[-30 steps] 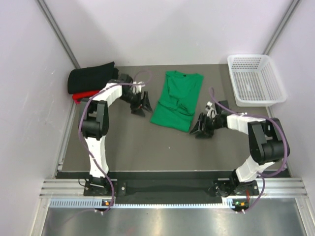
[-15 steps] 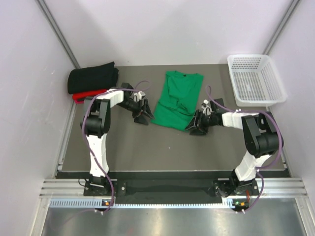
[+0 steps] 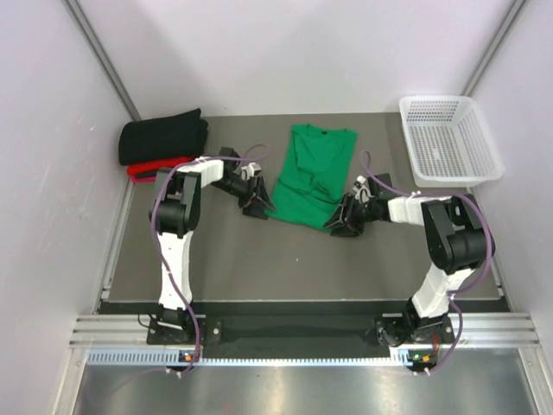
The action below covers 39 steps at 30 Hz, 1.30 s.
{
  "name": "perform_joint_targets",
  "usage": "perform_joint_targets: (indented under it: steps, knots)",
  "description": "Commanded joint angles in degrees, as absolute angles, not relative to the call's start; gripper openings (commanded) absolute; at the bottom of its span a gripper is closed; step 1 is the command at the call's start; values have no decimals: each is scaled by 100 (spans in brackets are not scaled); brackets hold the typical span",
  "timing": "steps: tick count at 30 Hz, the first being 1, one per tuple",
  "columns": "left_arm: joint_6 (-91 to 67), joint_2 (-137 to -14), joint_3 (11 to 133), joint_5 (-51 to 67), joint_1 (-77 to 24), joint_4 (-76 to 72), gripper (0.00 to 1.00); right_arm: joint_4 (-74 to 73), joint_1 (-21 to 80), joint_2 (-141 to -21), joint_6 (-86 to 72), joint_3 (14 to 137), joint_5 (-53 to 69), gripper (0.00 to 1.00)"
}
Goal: Fold and stack the t-shirts
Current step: Fold the tshirt
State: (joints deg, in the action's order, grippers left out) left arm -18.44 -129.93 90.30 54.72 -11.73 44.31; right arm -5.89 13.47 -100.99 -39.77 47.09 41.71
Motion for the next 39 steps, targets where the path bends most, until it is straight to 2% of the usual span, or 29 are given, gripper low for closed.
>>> perform_joint_targets:
  steps: [1,7,8,9,11,12,15,27,39]
  knots:
    - [-1793,-13131,9167,5397,-1222,4254,53,-325,1459,-10178,-4078,4913,4201,45]
    - [-1793,-13183,9211,5370,-1239,4263,49,-115,1450,-10248,-4210,4904,4184,37]
    - [-1793,-13192,9220,5361,-1239,4254,44,-71,1450,-10257,-4227,4922,4184,36]
    - [-1793,-13201,9237,5361,-1248,4245,40,-44,1450,-10283,-4245,4913,4192,30]
    - [-1836,-13219,9272,5326,-1274,4210,24,121,1459,-10309,-4263,4896,4254,21]
    - [-1846,-13219,9272,5326,-1283,4166,20,158,1450,-10310,-4263,4896,4280,2]
    - [-1907,-13105,9264,5405,-1345,4087,0,193,1459,-10170,-4245,4904,4377,0]
    - [-2153,-11384,8991,5599,-1388,4008,0,-1439,677,-8676,-3077,4966,4816,0]
    - [-2127,-10601,8773,5528,-2091,3964,0,-2012,299,-7349,-2699,4527,4720,0]
